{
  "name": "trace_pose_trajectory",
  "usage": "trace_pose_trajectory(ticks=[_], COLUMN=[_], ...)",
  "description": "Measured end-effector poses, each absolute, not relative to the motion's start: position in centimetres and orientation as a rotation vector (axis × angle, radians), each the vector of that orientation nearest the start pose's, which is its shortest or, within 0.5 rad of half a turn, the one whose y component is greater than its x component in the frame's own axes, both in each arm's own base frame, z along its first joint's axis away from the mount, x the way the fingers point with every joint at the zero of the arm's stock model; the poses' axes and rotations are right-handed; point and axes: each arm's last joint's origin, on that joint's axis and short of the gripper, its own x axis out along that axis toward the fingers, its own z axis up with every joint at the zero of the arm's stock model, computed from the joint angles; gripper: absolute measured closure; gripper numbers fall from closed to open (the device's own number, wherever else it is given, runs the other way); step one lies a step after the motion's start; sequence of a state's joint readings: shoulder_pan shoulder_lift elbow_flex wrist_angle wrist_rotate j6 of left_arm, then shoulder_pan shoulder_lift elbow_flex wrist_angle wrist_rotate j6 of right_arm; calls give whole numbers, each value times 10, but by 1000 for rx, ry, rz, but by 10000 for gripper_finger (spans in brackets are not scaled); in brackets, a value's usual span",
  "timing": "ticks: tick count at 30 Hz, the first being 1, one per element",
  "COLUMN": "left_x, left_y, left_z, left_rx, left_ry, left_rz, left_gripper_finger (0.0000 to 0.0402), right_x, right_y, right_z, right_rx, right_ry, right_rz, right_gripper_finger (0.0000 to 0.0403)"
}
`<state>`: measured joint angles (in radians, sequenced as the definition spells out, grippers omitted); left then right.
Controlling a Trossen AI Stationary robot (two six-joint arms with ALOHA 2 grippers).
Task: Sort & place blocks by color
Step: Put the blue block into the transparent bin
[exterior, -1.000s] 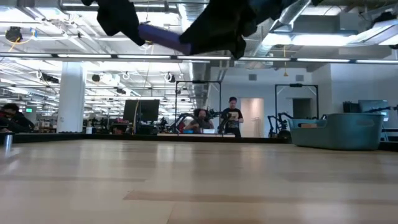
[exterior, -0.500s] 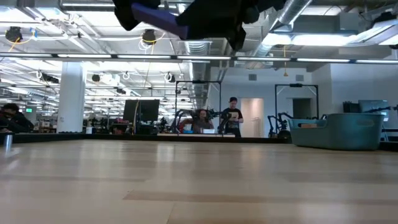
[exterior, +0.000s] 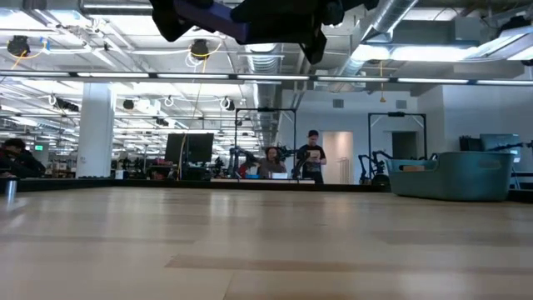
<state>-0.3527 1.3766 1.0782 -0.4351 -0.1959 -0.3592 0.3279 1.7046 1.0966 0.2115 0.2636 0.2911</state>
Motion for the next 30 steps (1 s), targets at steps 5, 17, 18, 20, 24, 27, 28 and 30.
trace_pose_trajectory(ticks=[5, 17, 18, 20, 24, 27, 28, 30], left_x=[275, 218, 210, 190, 160, 149, 147, 141], left_y=[-96, -91, -94, -98, -112, -122, -124, -125], left_z=[283, 251, 250, 251, 252, 244, 241, 237], left_rx=[-134, -67, -44, 16, 8, -98, -130, -190], left_ry=[734, 1329, 1388, 1507, 1610, 1558, 1526, 1513], left_rz=[-26, 201, 224, 285, 275, 171, 152, 156], left_gripper_finger=[323, 328, 328, 328, 328, 327, 327, 327], right_x=[361, 350, 346, 337, 315, 303, 299, 295], right_y=[115, 102, 100, 97, 96, 97, 97, 98], right_z=[237, 248, 250, 256, 268, 278, 281, 286], right_rx=[193, 387, 394, 402, 370, 331, 317, 310], right_ry=[385, 445, 463, 495, 532, 508, 500, 477], right_rz=[3, -100, -112, -149, -251, -314, -336, -353], right_gripper_finger=[295, 199, 197, 196, 205, 215, 217, 221])
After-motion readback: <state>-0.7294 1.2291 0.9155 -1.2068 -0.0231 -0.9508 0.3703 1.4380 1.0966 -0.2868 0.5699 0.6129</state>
